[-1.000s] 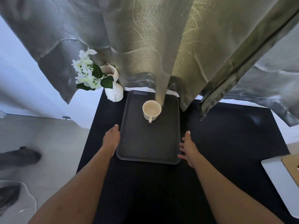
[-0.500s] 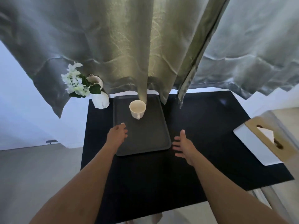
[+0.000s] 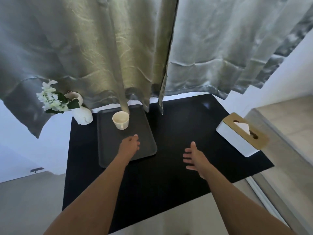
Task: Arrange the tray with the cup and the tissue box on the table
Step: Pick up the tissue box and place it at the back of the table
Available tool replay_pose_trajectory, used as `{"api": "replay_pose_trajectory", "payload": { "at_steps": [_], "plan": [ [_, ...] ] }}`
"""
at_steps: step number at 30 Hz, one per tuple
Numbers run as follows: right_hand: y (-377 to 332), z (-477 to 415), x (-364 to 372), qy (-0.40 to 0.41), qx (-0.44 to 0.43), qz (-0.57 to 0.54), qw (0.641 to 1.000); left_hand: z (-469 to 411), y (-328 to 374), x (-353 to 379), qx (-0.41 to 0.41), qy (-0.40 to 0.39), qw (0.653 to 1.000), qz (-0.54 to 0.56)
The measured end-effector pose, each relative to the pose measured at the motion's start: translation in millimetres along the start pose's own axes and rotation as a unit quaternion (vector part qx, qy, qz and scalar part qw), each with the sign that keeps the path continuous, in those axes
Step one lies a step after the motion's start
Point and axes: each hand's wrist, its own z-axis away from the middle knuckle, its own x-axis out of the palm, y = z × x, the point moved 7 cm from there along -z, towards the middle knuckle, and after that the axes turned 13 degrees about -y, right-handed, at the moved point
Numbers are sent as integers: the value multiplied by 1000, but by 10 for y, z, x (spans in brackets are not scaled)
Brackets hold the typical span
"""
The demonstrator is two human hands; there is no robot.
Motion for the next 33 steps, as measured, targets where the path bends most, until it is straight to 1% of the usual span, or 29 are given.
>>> {"api": "replay_pose_trajectory", "payload": {
  "at_steps": [3, 6, 12, 13, 16, 21, 27, 33],
  "plan": [
    [71, 81, -453, 0, -9, -17, 1000, -12, 115, 476, 2, -9, 1000, -18],
    [206, 148, -1007, 19, -5, -51, 999, 2, 189, 1042, 4, -23, 999, -31],
    [502, 264, -2045, 65, 4, -131, 989, 7, 423, 2085, 40, -46, 989, -134],
    [570, 308, -2309, 73, 1, -142, 987, -7, 472, 2378, 44, -55, 986, -149],
    [655, 352, -2617, 90, -6, -150, 985, -34, 526, 2722, 54, -74, 978, -189],
    [759, 423, -3119, 107, -17, -167, 980, -67, 596, 3305, 54, -87, 953, -286],
    [822, 418, -3410, 114, -19, -176, 978, -214, 786, 3696, 59, -82, 945, -312],
    [817, 291, -3708, 145, -14, -169, 975, -472, 878, 4073, 67, -94, 936, -332]
  ]
}}
